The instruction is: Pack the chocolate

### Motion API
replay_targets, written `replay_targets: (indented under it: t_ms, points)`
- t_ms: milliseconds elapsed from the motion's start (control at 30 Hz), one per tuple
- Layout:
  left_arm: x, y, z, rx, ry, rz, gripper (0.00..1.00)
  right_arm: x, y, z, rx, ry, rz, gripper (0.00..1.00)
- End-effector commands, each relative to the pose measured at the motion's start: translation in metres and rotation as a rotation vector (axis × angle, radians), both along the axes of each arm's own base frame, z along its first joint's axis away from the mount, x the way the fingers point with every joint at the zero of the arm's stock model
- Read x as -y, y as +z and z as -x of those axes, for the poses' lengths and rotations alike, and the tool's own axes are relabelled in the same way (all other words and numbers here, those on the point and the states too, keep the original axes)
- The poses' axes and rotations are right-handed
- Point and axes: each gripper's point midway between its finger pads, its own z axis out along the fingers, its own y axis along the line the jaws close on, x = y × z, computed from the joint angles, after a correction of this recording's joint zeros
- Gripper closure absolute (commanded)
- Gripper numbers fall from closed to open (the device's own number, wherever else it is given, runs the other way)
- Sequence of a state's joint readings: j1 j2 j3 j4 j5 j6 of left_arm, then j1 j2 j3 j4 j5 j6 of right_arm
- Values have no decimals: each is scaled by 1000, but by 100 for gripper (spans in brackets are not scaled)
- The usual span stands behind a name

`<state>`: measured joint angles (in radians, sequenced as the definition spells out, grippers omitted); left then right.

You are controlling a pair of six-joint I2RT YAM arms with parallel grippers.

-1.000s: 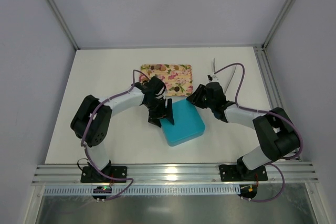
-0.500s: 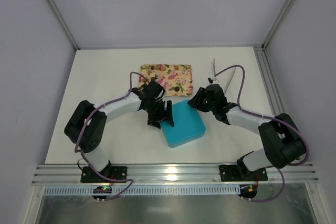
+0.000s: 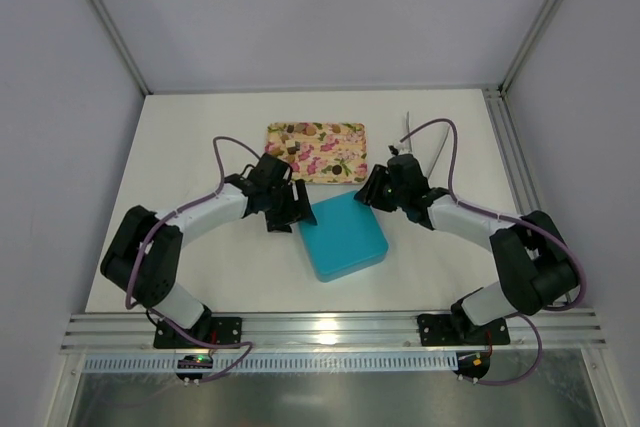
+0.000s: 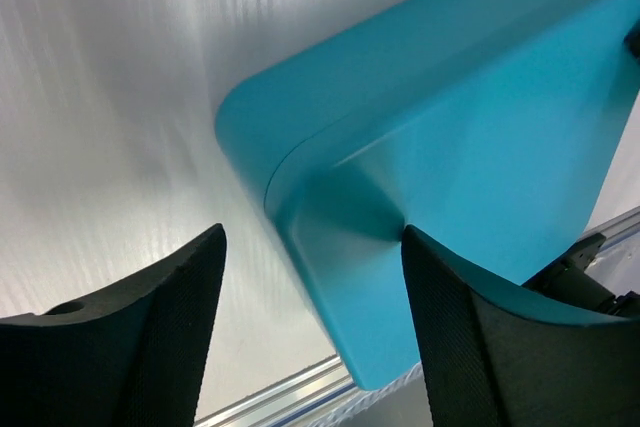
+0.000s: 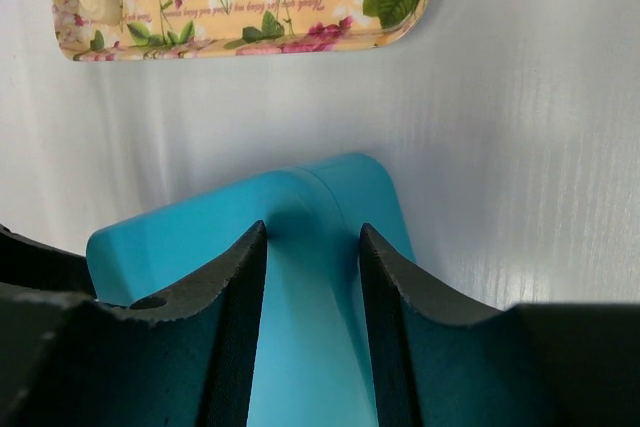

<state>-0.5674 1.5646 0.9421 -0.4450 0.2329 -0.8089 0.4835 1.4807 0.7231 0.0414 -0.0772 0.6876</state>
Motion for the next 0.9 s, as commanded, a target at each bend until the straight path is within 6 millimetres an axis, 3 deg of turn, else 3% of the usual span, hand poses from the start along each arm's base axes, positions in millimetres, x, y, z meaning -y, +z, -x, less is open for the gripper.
replay_targets:
  t_ms: [0, 67, 200, 367, 500, 667, 867]
  points:
    - [-25, -37, -1, -23, 50, -138, 32, 44, -74, 79, -334, 64, 256, 58]
    - [-26, -43, 2, -37, 48, -140, 38, 44, -72, 79, -334, 59, 250, 58]
    - [-25, -51, 2, -48, 43, -145, 60, 43, -66, 84, -318, 51, 217, 57]
    - [-25, -50, -5, -44, 45, -148, 65, 42, -57, 90, -303, 59, 186, 57]
    - [-26, -39, -13, -24, 28, -157, 57, 39, -40, 83, -260, 71, 179, 55]
    - [-29, -10, -28, 29, -2, -185, 46, 35, 8, 61, -138, 72, 147, 50]
    - [-31, 65, -52, 179, -43, -203, 32, 45, 85, 32, 58, 44, 102, 38]
